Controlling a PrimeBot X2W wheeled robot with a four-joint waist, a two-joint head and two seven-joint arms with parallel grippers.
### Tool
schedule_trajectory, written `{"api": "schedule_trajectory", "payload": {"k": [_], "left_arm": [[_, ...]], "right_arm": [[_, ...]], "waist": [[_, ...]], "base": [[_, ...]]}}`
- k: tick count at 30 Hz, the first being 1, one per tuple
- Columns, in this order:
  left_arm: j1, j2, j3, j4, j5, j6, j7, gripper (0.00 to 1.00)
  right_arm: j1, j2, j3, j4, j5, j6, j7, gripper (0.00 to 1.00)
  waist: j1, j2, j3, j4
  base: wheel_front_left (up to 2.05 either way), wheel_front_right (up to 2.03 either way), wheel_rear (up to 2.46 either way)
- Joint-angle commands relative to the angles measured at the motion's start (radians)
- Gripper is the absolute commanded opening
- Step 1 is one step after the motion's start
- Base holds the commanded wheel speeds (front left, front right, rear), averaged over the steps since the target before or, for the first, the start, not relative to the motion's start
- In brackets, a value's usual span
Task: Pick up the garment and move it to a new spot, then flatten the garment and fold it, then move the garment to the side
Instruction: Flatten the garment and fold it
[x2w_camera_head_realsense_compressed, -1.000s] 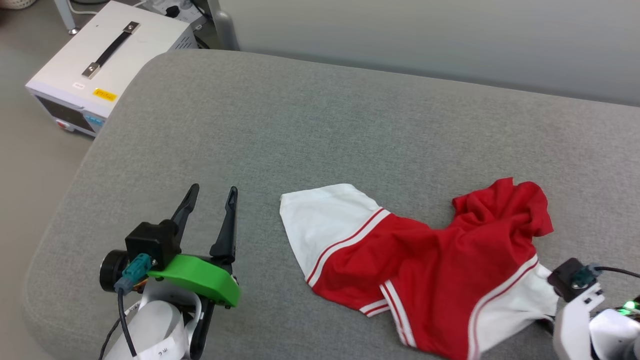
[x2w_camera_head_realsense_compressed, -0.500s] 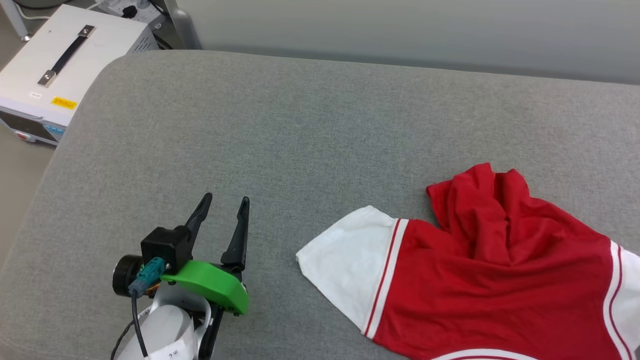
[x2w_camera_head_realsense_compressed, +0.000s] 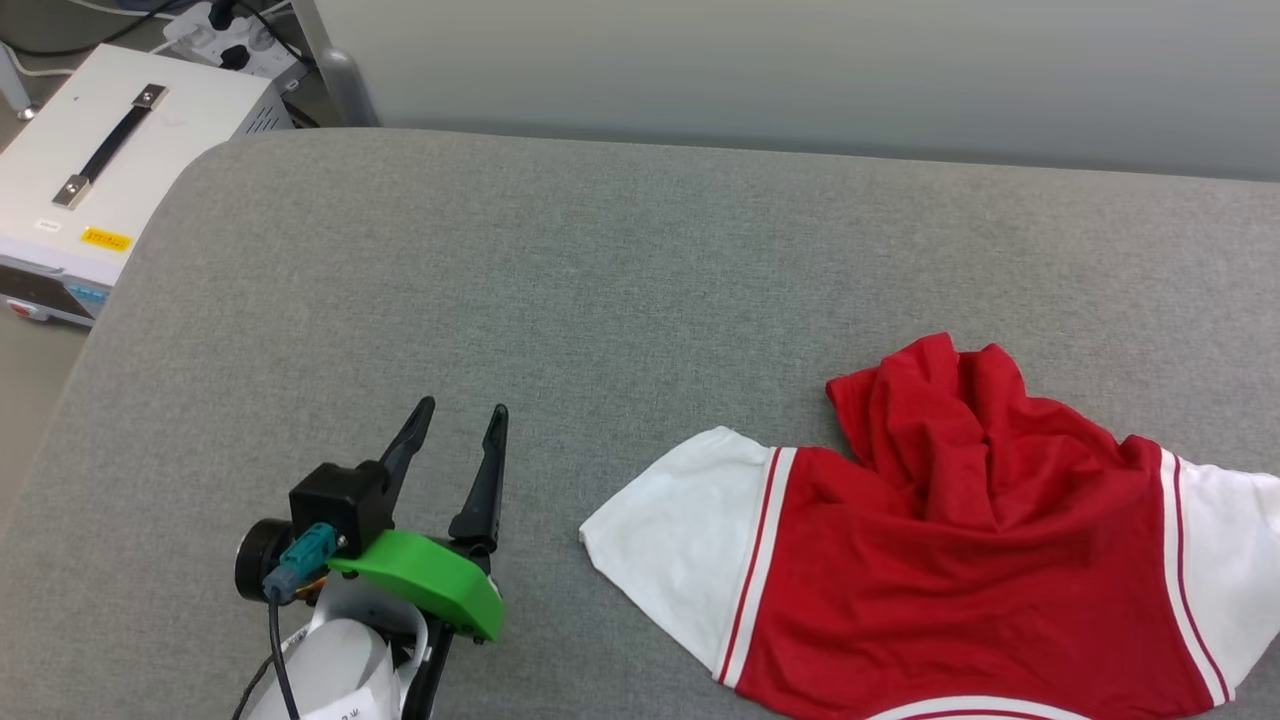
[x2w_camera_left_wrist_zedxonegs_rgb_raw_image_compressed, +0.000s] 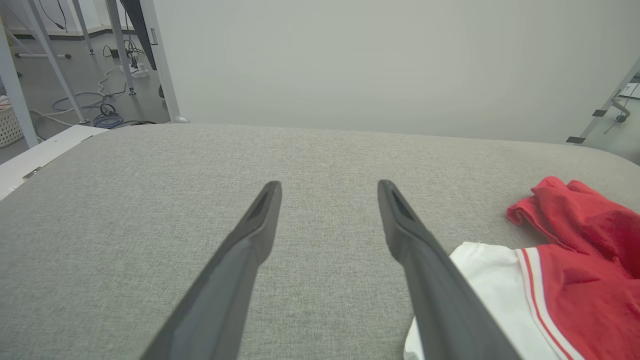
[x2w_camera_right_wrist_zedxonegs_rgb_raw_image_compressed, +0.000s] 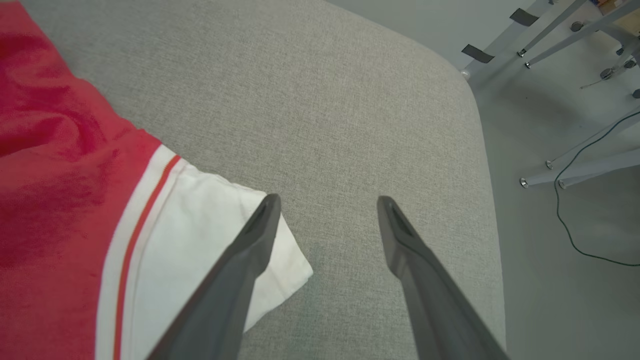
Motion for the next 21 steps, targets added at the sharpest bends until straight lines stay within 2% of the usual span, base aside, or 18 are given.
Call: {"api": "schedule_trajectory", "payload": {"k": [1, 4, 7, 12, 16, 21], "left_arm": [[0.024, -0.004, 0.000, -0.008, 0.002, -0.007, -0.006, 1.00], [0.045, -0.013, -0.001, -0.022, 0.001, -0.011, -0.006, 1.00], [0.067, -0.021, -0.004, -0.040, 0.003, -0.016, -0.006, 1.00], [0.088, -0.018, -0.030, -0.054, 0.012, -0.028, 0.010, 1.00], [0.079, 0.001, -0.063, -0.064, 0.020, -0.041, 0.081, 1.00], [0.053, 0.023, -0.084, -0.092, 0.008, -0.016, 0.264, 1.00]], "right_arm": [[0.029, 0.025, -0.031, -0.025, -0.014, -0.002, -0.022, 1.00], [0.072, 0.092, -0.125, -0.086, -0.029, -0.002, -0.070, 1.00], [0.125, 0.196, -0.228, -0.168, -0.038, -0.002, -0.115, 1.00], [0.203, 0.353, -0.326, -0.320, -0.086, -0.002, -0.153, 1.00], [0.231, 0.424, -0.364, -0.413, -0.126, -0.002, -0.144, 1.00], [0.239, 0.473, -0.382, -0.498, -0.152, -0.002, -0.115, 1.00]], "waist": [[0.0000, -0.0001, -0.019, -0.015], [0.0000, -0.0001, -0.030, -0.024], [0.0000, -0.0001, -0.032, -0.031], [0.0000, -0.0001, -0.021, -0.045], [0.0000, -0.0001, -0.004, -0.057], [0.0000, -0.0001, 0.023, -0.077]], "base": [[0.00, 0.00, 0.00], [0.00, 0.00, 0.00], [0.00, 0.00, 0.00], [0.00, 0.00, 0.00], [0.00, 0.00, 0.00], [0.00, 0.00, 0.00]]}}
